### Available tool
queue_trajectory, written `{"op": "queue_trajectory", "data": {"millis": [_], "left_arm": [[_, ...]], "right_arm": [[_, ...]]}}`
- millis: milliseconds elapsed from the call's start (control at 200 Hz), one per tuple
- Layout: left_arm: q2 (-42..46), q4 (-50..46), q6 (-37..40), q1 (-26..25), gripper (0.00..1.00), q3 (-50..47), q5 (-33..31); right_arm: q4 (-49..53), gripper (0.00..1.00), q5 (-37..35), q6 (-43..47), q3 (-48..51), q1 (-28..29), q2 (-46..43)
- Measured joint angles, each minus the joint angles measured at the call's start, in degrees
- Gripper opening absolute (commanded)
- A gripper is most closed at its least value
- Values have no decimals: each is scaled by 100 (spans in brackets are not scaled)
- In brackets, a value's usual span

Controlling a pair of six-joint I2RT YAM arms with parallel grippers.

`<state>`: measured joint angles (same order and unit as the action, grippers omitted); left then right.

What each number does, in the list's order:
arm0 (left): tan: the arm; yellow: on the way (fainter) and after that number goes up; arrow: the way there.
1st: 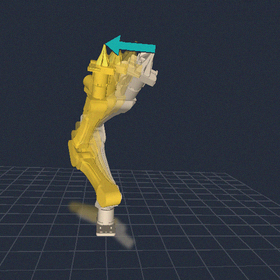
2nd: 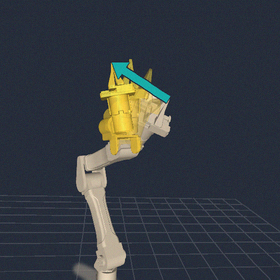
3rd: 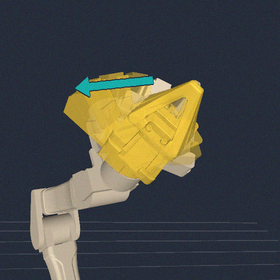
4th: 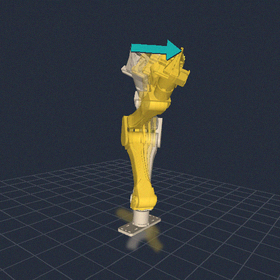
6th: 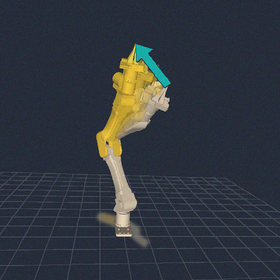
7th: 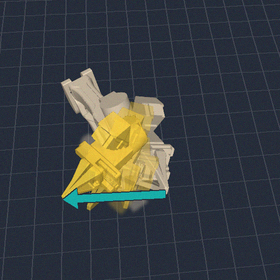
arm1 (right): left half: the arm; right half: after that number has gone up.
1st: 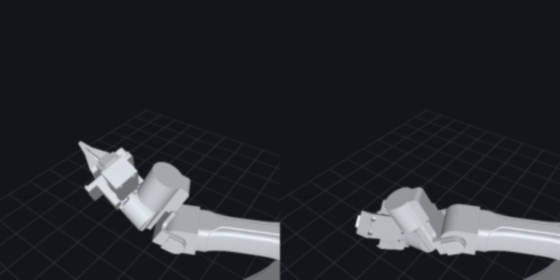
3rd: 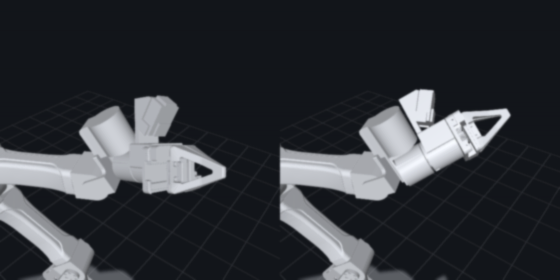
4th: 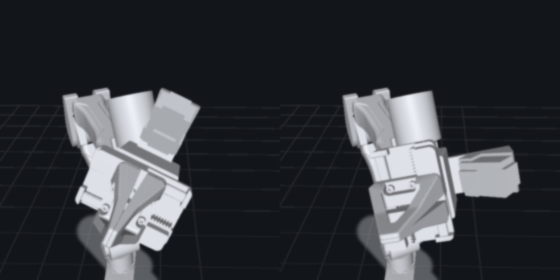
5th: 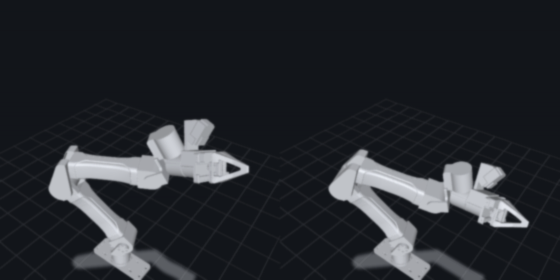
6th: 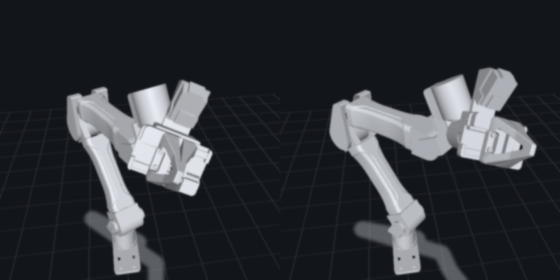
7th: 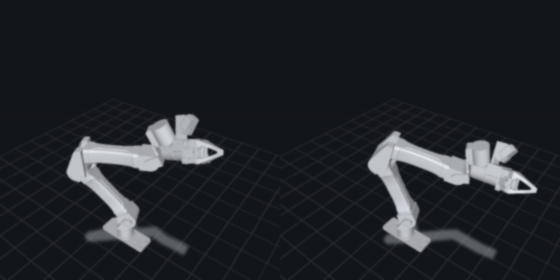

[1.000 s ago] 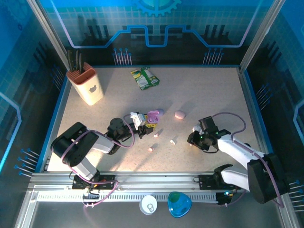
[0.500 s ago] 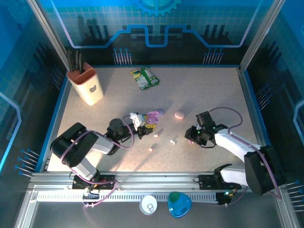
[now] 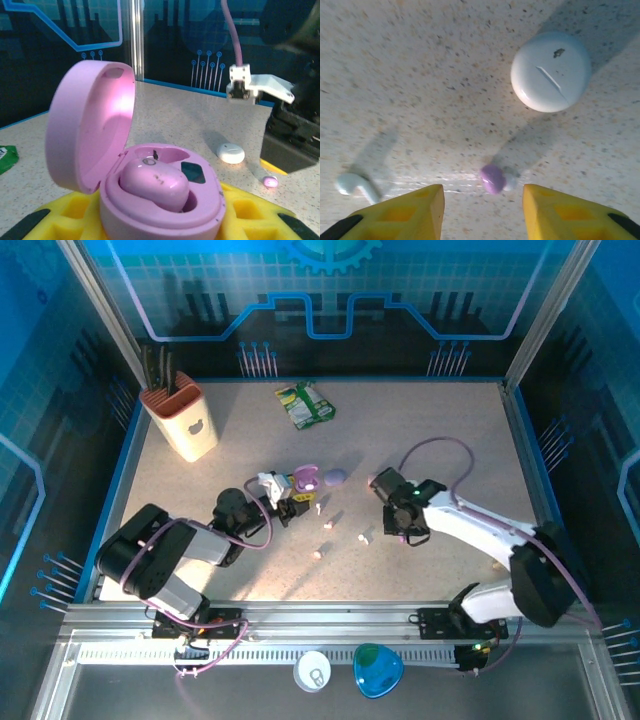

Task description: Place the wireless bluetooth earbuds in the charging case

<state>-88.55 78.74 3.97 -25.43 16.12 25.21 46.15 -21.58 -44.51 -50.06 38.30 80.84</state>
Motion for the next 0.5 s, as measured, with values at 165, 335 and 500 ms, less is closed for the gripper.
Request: {"op": "queue_trajectory", "data": {"millis": [165, 335, 500], "left_arm": [[55, 2, -87, 85, 36, -17, 4], [55, 0, -103, 94, 36, -22, 4], [55, 0, -103, 96, 36, -22, 4]], "right_arm": [[850, 40, -726, -92, -623, 450, 1043], [1303, 37, -1047, -101, -1040, 667, 1932], [1423, 35, -1093, -44, -1178, 732, 2328]]}}
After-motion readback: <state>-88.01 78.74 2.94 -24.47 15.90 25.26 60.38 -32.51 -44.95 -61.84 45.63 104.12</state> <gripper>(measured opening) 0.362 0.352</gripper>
